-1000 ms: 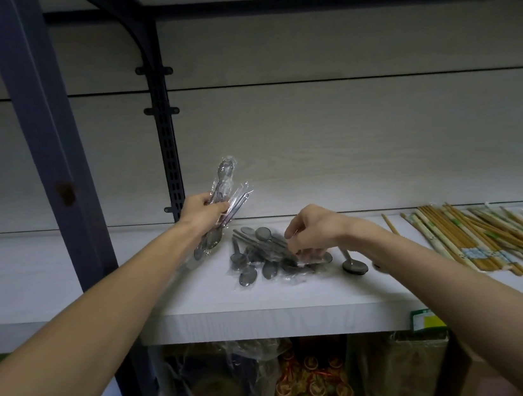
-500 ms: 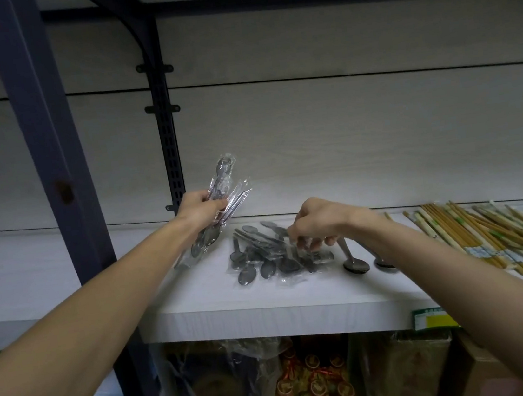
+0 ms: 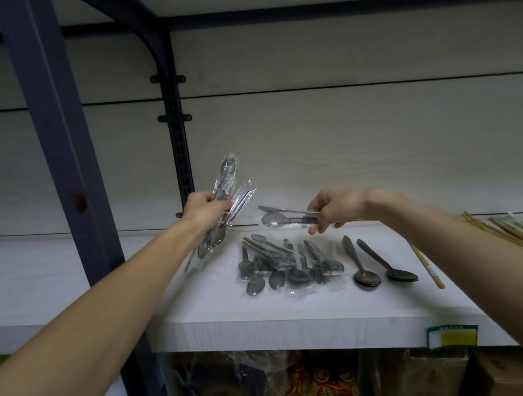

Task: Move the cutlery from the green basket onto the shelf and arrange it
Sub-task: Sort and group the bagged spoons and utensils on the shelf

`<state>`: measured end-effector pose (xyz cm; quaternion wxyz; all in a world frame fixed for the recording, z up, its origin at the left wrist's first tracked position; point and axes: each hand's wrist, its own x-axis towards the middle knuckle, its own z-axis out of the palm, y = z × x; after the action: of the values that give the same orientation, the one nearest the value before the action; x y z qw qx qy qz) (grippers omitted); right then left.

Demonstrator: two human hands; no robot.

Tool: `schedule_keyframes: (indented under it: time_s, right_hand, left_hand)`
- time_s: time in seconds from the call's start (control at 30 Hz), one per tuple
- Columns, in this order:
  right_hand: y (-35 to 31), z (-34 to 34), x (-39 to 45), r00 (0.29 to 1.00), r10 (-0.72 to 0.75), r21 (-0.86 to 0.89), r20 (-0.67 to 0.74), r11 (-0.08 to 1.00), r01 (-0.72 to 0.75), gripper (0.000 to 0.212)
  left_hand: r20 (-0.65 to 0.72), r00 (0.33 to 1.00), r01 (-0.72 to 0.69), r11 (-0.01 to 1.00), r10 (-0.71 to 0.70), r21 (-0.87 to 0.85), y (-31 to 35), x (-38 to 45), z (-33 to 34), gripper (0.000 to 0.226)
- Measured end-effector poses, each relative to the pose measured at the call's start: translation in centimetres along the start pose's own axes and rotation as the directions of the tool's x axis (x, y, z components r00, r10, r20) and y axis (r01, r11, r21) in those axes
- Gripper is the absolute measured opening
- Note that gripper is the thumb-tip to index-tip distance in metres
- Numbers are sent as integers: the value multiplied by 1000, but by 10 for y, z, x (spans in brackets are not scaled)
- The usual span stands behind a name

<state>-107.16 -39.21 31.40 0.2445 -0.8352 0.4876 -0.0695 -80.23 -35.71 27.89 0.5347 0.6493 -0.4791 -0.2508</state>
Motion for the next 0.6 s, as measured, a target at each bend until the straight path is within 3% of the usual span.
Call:
schedule_keyframes:
  time_s: [0.23, 0.43, 0.53, 0.6]
  right_hand:
    - [-25, 17, 37, 969, -191, -164, -154, 973, 165, 35]
    - [-65, 47, 66, 924, -346, -350, -162, 896, 274, 36]
    - [-67, 63, 74, 914, -361, -461, -185, 853, 244, 70]
    - [-57, 63, 74, 893, -347, -437, -286, 877, 201, 83]
  left_hand:
    - [-45, 999, 1, 999, 1, 32, -1, 5, -2, 10]
    - [-156, 983, 91, 995, -95, -32, -12, 15, -13, 9]
    - [-168, 980, 94, 994, -103, -65, -8, 20, -16, 11]
    - [-142, 986, 85, 995, -91, -49, -5, 21, -15, 17]
